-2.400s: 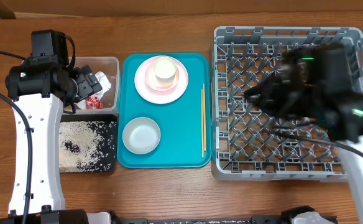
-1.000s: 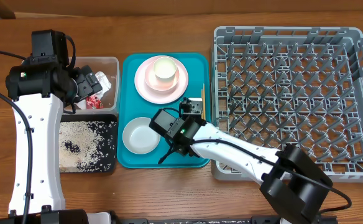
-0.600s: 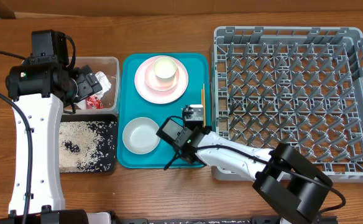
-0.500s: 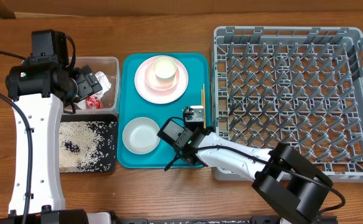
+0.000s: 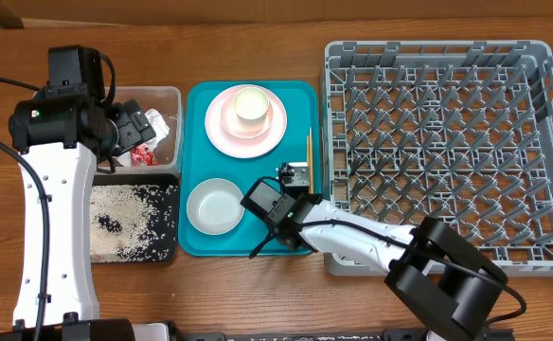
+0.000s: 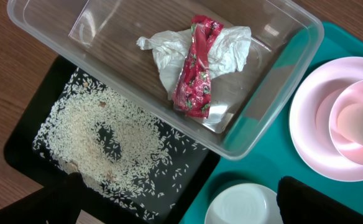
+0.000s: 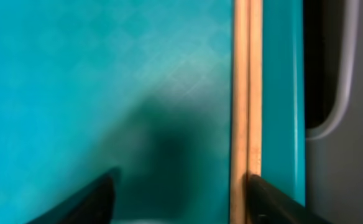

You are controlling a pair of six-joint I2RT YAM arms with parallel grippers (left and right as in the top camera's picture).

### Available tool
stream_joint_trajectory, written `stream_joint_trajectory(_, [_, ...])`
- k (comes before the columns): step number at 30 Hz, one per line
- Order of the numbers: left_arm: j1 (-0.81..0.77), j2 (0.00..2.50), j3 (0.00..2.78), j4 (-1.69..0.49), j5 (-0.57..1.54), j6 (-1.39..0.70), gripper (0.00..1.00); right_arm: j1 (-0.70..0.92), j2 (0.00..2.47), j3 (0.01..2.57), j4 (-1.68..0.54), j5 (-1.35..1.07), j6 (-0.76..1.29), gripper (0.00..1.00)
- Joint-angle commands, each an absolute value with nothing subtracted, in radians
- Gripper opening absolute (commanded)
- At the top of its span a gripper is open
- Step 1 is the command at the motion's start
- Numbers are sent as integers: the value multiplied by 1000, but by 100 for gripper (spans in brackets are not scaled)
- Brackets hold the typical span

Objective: Sort waste into correct bins and load items into the dishwasher
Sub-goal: 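Lower the right gripper and close it on the wooden chopsticks, then lift the chopsticks and carry them over the dish rack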

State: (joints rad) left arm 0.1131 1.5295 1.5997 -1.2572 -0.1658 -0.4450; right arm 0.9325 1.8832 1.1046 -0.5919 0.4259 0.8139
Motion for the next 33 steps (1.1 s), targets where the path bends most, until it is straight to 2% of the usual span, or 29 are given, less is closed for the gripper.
stream_joint_trajectory(1, [115, 1520, 1611, -1256, -175, -434, 100, 919, 1876, 1098, -584, 425, 815, 68])
stream_joint_trajectory(24, [115, 1520, 1611, -1256, -175, -434, 100, 919, 1876, 1040, -518, 383, 814, 68])
stream_joint_trajectory(25, [115, 1520, 1611, -1256, -175, -434, 100, 919, 1876, 1040, -512, 362, 814, 64])
stream_joint_trajectory(28, [115, 1520, 1611, -1256, -175, -434, 100, 919, 1876, 1040, -492, 334, 814, 39])
stream_joint_trajectory(29, [115, 1520, 1611, -1256, -175, -434, 100, 919, 1876, 1041, -490, 335, 814, 21])
stream_joint_trajectory(30, [115, 1520, 1611, -1256, -175, -434, 100, 918, 1876, 1041, -492, 335, 814, 12])
stream_joint_trajectory(32, [115, 1520, 1611, -1256, -175, -434, 100, 919, 1876, 1041, -495, 335, 813, 4])
stream_joint_trajectory(33, [115, 1520, 1611, -1256, -175, -434, 100, 919, 1876, 1041, -495, 335, 813, 4])
